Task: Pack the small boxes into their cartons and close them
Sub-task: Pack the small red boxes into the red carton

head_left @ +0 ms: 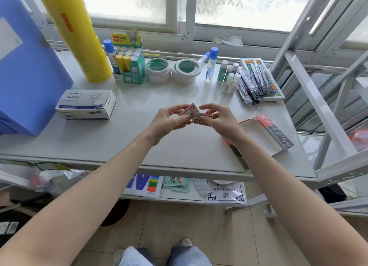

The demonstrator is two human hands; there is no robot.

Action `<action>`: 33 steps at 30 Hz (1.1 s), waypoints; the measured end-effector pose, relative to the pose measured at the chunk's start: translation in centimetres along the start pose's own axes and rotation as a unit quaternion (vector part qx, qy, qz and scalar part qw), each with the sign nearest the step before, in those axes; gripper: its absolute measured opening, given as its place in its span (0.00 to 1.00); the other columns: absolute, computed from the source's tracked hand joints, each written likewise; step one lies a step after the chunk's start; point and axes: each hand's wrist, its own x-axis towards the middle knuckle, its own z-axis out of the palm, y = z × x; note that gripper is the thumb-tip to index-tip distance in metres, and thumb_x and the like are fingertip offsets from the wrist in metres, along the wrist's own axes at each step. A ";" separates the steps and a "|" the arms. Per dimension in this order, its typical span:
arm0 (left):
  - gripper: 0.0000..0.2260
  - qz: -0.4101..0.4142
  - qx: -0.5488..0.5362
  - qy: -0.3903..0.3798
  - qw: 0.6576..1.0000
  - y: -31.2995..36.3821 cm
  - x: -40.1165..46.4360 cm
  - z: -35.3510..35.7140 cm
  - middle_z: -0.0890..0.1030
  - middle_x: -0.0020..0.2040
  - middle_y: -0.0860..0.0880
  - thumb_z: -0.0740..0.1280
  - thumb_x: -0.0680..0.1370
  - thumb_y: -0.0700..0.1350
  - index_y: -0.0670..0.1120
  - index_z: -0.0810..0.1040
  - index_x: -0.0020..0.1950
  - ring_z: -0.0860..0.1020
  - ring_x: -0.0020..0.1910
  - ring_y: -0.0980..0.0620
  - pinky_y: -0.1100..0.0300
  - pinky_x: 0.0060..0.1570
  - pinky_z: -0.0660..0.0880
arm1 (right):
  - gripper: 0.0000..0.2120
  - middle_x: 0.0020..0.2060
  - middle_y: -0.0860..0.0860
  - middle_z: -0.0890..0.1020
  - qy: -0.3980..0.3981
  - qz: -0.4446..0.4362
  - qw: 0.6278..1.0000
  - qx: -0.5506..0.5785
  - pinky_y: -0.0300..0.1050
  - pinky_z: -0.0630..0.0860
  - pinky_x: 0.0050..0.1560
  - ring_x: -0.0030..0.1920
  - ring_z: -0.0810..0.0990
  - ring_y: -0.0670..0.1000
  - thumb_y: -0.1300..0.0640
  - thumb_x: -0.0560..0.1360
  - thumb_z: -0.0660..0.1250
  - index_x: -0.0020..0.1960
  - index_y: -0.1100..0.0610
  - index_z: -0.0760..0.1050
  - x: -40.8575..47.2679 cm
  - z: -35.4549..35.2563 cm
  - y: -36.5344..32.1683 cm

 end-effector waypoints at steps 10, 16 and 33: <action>0.20 -0.005 -0.016 0.009 1.000 0.1 -0.2 -0.1 0.78 0.60 0.43 0.63 0.76 0.33 0.46 0.73 0.66 0.83 0.51 0.49 0.60 0.55 0.78 | 0.05 0.44 0.58 0.80 0.031 0.088 0.957 0.275 0.45 0.79 0.50 0.40 0.81 0.54 0.65 0.75 0.65 0.47 0.57 0.71 -0.6 0.6 -1.5; 0.24 0.004 -0.028 -0.034 0.999 0.6 -0.6 0.3 0.76 0.60 0.46 0.70 0.72 0.36 0.46 0.71 0.68 0.80 0.52 0.53 0.63 0.54 0.77 | 0.10 0.45 0.57 0.83 0.022 0.090 0.971 0.223 0.44 0.76 0.47 0.39 0.83 0.51 0.59 0.73 0.70 0.51 0.59 0.71 -1.0 0.7 -1.5; 0.24 0.059 0.075 -0.050 0.994 1.1 -0.8 2.0 0.76 0.61 0.48 0.71 0.73 0.39 0.53 0.69 0.67 0.82 0.53 0.51 0.61 0.54 0.78 | 0.13 0.40 0.57 0.80 0.035 0.043 0.980 0.192 0.43 0.78 0.46 0.37 0.80 0.53 0.63 0.74 0.68 0.58 0.60 0.74 -2.5 -1.0 -0.7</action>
